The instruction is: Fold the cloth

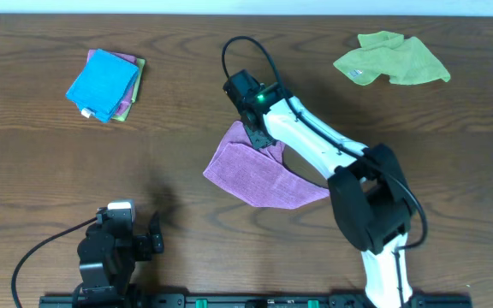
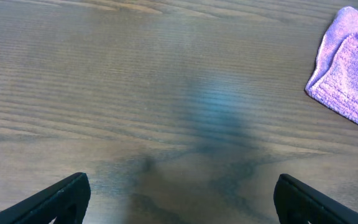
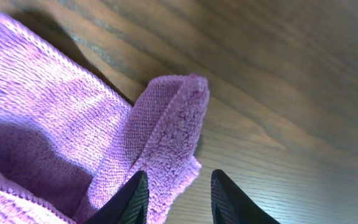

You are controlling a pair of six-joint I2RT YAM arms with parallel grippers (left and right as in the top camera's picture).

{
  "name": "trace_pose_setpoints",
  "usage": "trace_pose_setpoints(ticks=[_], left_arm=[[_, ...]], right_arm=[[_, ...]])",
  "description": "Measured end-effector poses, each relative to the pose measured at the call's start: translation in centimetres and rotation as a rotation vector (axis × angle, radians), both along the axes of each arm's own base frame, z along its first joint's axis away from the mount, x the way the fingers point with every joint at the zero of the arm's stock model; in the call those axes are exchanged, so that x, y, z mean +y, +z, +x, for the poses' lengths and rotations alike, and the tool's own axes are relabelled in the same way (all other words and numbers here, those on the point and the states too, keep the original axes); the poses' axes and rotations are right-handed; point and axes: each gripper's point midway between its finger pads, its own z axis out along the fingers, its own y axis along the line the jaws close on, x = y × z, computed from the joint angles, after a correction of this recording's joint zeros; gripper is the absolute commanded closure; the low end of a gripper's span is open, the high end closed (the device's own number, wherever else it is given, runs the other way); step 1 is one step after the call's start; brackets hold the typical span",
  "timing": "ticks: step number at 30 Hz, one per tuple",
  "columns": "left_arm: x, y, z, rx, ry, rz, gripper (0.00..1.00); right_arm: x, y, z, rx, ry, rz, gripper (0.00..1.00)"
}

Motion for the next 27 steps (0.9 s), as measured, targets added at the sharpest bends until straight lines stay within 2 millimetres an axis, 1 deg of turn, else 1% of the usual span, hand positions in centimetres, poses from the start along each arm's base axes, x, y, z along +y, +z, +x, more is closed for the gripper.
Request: trace_pose_setpoints(ticks=[2, 4, 8, 11, 15, 18, 22, 27], left_arm=[[0.0, 0.0, 0.0, 0.0, 0.0, 0.0, 0.05], [0.0, 0.0, 0.0, 0.0, 0.0, 0.0, 0.05], [0.0, 0.0, 0.0, 0.0, 0.0, 0.0, 0.05], [0.0, 0.0, 0.0, 0.0, 0.0, 0.0, 0.05], [0.0, 0.0, 0.0, 0.0, 0.0, 0.0, 0.04], [0.0, 0.0, 0.0, 0.0, 0.0, 0.0, 0.05], [0.0, 0.0, 0.0, 0.0, 0.0, 0.0, 0.05], [0.0, 0.0, 0.0, 0.0, 0.0, 0.0, 0.05]], right_arm=[[-0.2, 0.8, 0.4, -0.019, -0.009, 0.011, 0.68], [-0.7, 1.5, 0.8, -0.032, -0.023, 0.019, 0.67], [-1.1, 1.6, 1.2, -0.033, -0.038, 0.04, 0.68], [-0.2, 1.6, 1.7, -0.043, -0.033, 0.088, 0.69], [1.7, 1.9, 2.6, -0.07, -0.015, 0.184, 0.69], [2.5, 2.0, 3.0, -0.08, -0.006, 0.223, 0.69], [2.6, 1.6, 3.0, -0.071, -0.006, 0.23, 0.68], [1.9, 0.5, 3.2, -0.051, -0.023, 0.215, 0.67]])
